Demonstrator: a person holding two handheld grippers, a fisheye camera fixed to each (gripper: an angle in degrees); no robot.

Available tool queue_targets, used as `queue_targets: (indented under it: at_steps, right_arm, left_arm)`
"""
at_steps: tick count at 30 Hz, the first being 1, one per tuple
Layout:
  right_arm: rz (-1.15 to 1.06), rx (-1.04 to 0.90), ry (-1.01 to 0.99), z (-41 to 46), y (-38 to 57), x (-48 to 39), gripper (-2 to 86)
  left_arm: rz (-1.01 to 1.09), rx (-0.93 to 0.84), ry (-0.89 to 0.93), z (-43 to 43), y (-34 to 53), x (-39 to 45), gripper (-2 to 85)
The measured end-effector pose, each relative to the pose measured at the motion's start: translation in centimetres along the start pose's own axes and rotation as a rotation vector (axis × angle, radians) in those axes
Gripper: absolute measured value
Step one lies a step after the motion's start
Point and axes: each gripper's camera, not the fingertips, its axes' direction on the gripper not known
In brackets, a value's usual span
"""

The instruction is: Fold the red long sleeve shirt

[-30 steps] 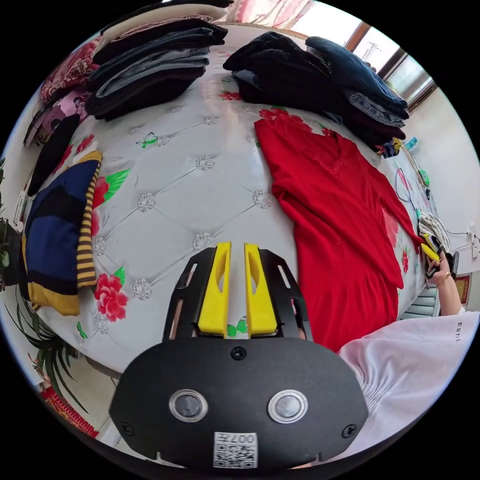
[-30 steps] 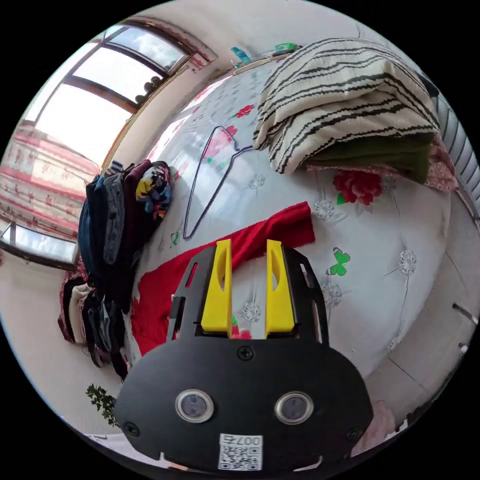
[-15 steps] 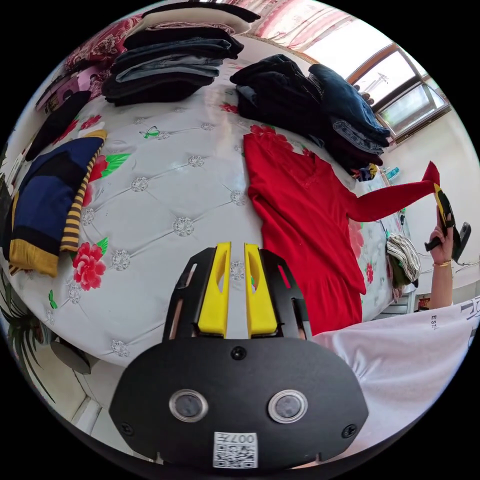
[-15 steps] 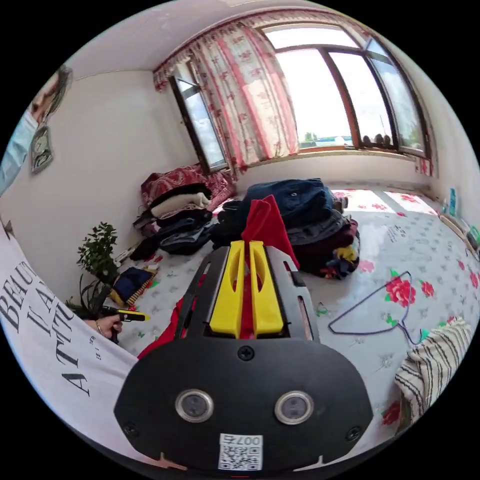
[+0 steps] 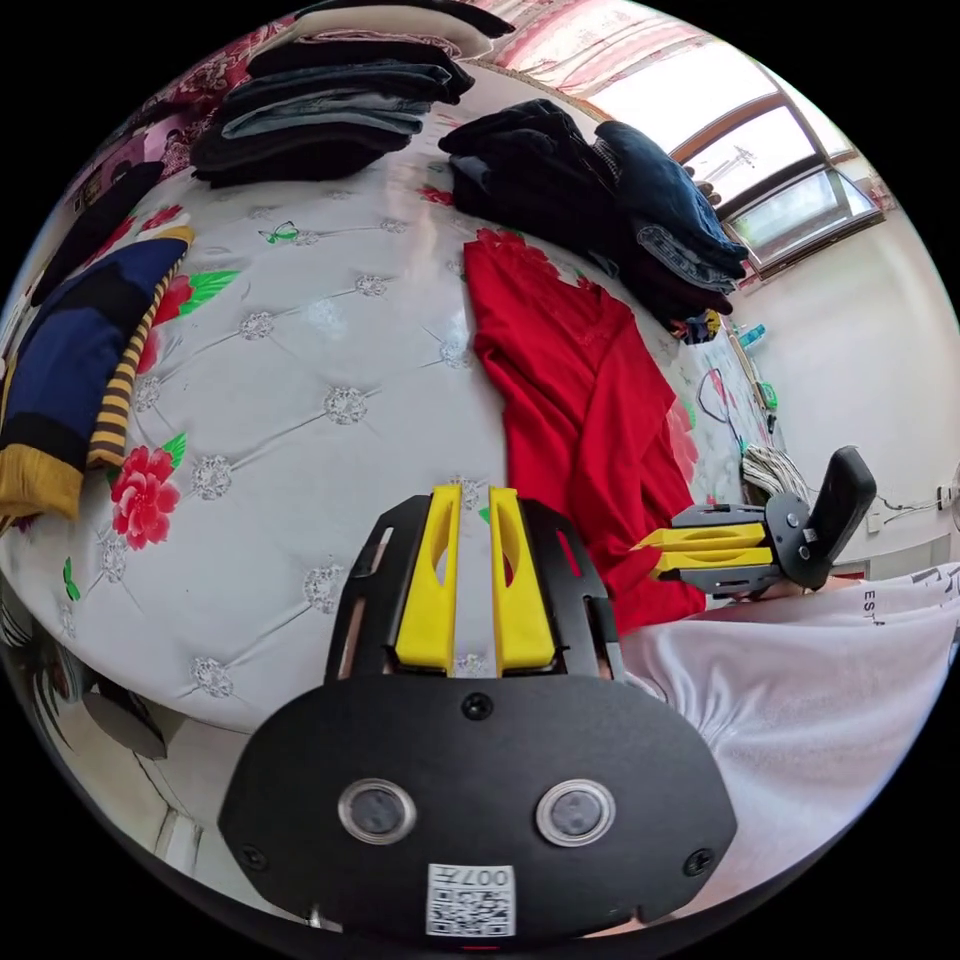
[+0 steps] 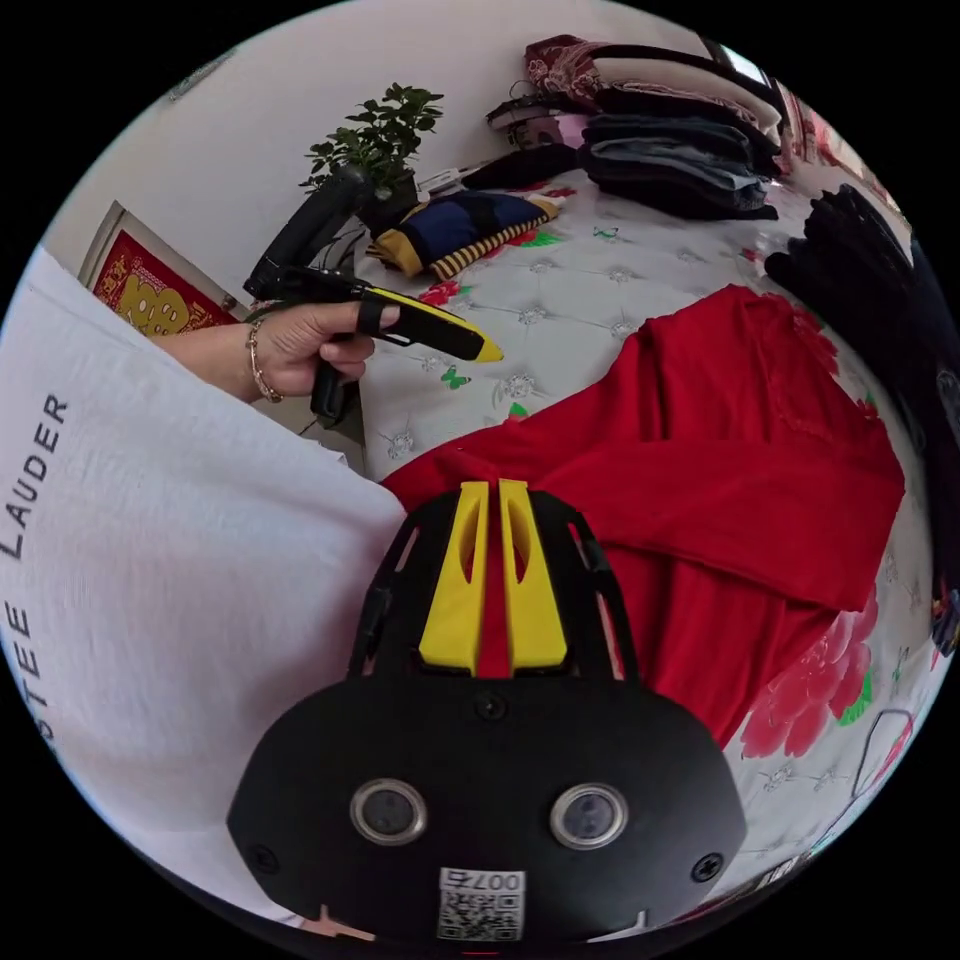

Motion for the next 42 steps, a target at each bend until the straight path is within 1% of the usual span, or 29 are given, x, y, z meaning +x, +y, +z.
queue_targets:
  at_steps: [3,6,7,10,12,15,17,19,22,27,30,32,35,37,39,41,42]
  right_arm:
    - [-0.023,-0.025,-0.001,-0.2,0.0,-0.5,0.0]
    - [-0.025,0.010,0.052,-1.6,-0.2,-0.8,0.0]
    - [-0.006,0.061,0.078,-2.8,-0.3,-0.6,0.1]
    - [0.081,0.178,0.064,-5.8,-0.7,0.5,0.2]
    - [0.073,0.210,0.041,-6.7,-1.3,0.6,0.5]
    - [0.026,0.142,0.017,-5.4,-2.3,0.2,1.4]
    - [0.001,0.011,-0.064,-3.1,-2.6,0.1,2.4]
    - [-0.007,-0.034,-0.107,-2.4,-2.5,0.1,2.9]
    - [0.002,-0.007,-0.104,-3.3,-2.5,0.4,3.5]
    - [0.098,0.000,-0.065,-4.0,-2.6,2.4,3.9]
    - [0.130,-0.031,-0.029,-3.5,-2.6,3.0,3.9]
    - [0.157,-0.023,-0.029,-3.8,-2.4,3.2,3.9]
    - [0.193,0.016,0.004,-5.2,-1.5,3.2,3.8]
    - [0.221,0.040,0.031,-6.0,-0.5,3.3,3.9]
    - [0.267,0.058,0.049,-6.8,0.7,3.6,4.0]
    - [0.351,0.075,0.051,-7.6,2.3,4.3,4.3]
    - [0.371,0.081,0.052,-7.8,2.7,4.5,4.3]
  left_arm:
    - [0.077,-0.016,0.004,0.0,0.1,0.9,4.4]
    - [0.146,-0.038,0.015,0.3,0.1,2.0,4.5]
    - [0.161,-0.036,0.024,0.2,0.1,2.3,4.4]
    - [0.172,-0.020,0.037,-0.2,0.2,2.7,4.3]
    - [0.166,-0.023,0.043,-0.3,0.2,2.6,4.4]
    - [0.166,-0.032,0.031,-0.4,0.5,2.6,4.4]
    - [0.165,-0.034,0.021,-0.6,0.8,2.7,4.5]
    - [0.166,-0.032,0.019,-0.7,1.0,2.9,4.6]
    - [0.176,-0.031,0.012,-0.7,1.1,3.7,4.8]
    - [0.201,-0.039,0.032,0.3,-0.3,6.1,6.4]
    - [0.254,-0.150,0.001,3.1,-1.3,8.5,6.7]
    - [0.273,-0.250,-0.102,5.5,-0.8,9.6,2.6]
    - [0.234,-0.167,-0.125,3.8,0.4,9.9,0.1]
    - [0.229,-0.112,-0.104,2.5,1.4,10.2,-0.3]
    - [0.226,-0.066,-0.135,1.4,2.5,10.7,-0.3]
    - [0.214,0.017,-0.199,0.0,3.8,11.1,-0.1]
    - [0.201,0.016,-0.205,-0.1,4.0,11.0,0.0]
